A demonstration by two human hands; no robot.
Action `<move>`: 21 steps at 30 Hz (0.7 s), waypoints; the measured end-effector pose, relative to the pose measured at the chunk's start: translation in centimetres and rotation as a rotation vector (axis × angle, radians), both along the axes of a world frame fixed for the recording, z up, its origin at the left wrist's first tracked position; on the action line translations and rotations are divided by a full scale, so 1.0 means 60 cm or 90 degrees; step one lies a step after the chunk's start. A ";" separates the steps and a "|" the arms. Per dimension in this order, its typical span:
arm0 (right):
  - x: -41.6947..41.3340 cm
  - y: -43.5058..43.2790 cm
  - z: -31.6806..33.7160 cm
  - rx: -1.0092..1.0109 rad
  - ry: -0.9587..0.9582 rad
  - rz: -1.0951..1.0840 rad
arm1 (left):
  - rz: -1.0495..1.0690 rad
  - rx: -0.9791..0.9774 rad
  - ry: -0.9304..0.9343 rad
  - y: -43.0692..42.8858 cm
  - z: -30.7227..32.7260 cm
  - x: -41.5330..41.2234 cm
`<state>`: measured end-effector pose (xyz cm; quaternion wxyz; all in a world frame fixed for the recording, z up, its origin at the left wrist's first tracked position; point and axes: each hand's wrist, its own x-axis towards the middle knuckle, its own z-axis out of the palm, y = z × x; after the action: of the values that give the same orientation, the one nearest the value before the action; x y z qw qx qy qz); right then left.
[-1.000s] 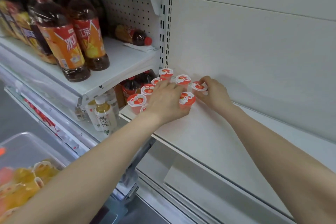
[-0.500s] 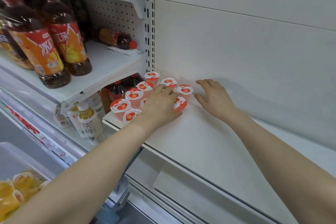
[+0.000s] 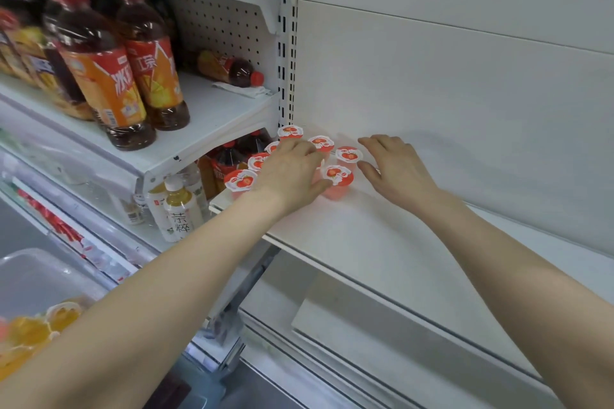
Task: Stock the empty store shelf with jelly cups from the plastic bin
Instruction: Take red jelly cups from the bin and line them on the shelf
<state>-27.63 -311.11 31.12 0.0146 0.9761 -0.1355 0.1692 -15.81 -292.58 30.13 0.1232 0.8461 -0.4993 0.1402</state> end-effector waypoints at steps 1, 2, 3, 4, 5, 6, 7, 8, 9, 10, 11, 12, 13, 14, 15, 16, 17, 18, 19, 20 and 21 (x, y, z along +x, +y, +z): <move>-0.003 0.013 0.004 -0.008 -0.002 0.002 | -0.001 -0.006 0.001 0.015 0.004 0.001; -0.006 0.028 0.007 -0.014 -0.003 0.004 | -0.002 -0.014 -0.004 0.032 0.008 0.001; -0.009 0.044 0.010 -0.021 -0.003 0.005 | -0.004 -0.024 -0.013 0.050 0.013 0.001; -0.011 0.061 0.013 -0.029 -0.004 0.007 | -0.006 -0.032 -0.025 0.069 0.017 0.001; -0.013 0.079 0.015 -0.038 -0.008 0.010 | -0.008 -0.037 -0.035 0.089 0.021 0.002; -0.016 0.099 0.016 -0.047 -0.014 0.015 | -0.009 -0.037 -0.044 0.111 0.024 0.004; -0.018 0.119 0.017 -0.053 -0.023 0.020 | -0.007 -0.036 -0.050 0.134 0.026 0.005; -0.020 0.141 0.018 -0.055 -0.030 0.026 | -0.005 -0.039 -0.051 0.158 0.026 0.006; -0.022 0.164 0.019 -0.054 -0.033 0.032 | -0.004 -0.048 -0.049 0.185 0.025 0.008; -0.023 0.188 0.019 -0.055 -0.035 0.037 | -0.004 -0.059 -0.048 0.213 0.023 0.008; -0.024 0.214 0.017 -0.060 -0.040 0.045 | -0.003 -0.069 -0.050 0.242 0.020 0.009; -0.026 0.240 0.014 -0.068 -0.048 0.053 | -0.002 -0.080 -0.053 0.273 0.016 0.009; -0.026 0.268 0.009 -0.075 -0.054 0.060 | 0.001 -0.090 -0.054 0.303 0.011 0.010; -0.027 0.296 0.003 -0.079 -0.055 0.068 | 0.004 -0.098 -0.049 0.335 0.004 0.011; -0.026 0.324 -0.005 -0.080 -0.051 0.079 | 0.009 -0.103 -0.038 0.366 -0.005 0.012; -0.025 0.353 -0.015 -0.078 -0.044 0.093 | 0.018 -0.109 -0.022 0.398 -0.015 0.013; -0.022 0.381 -0.026 -0.075 -0.038 0.110 | 0.031 -0.115 -0.007 0.430 -0.029 0.014; -0.019 0.410 -0.038 -0.073 -0.034 0.127 | 0.046 -0.123 0.005 0.463 -0.044 0.015; -0.016 0.438 -0.053 -0.073 -0.035 0.142 | 0.062 -0.131 0.013 0.496 -0.061 0.016; -0.013 0.467 -0.068 -0.075 -0.040 0.156 | 0.077 -0.138 0.020 0.528 -0.080 0.018; -0.009 0.496 -0.085 -0.075 -0.045 0.171 | 0.096 -0.143 0.031 0.561 -0.099 0.020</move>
<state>-28.17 -281.35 26.00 0.0443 0.9764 0.0060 0.2112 -14.63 -258.94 24.17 0.2185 0.8651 -0.4124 0.1837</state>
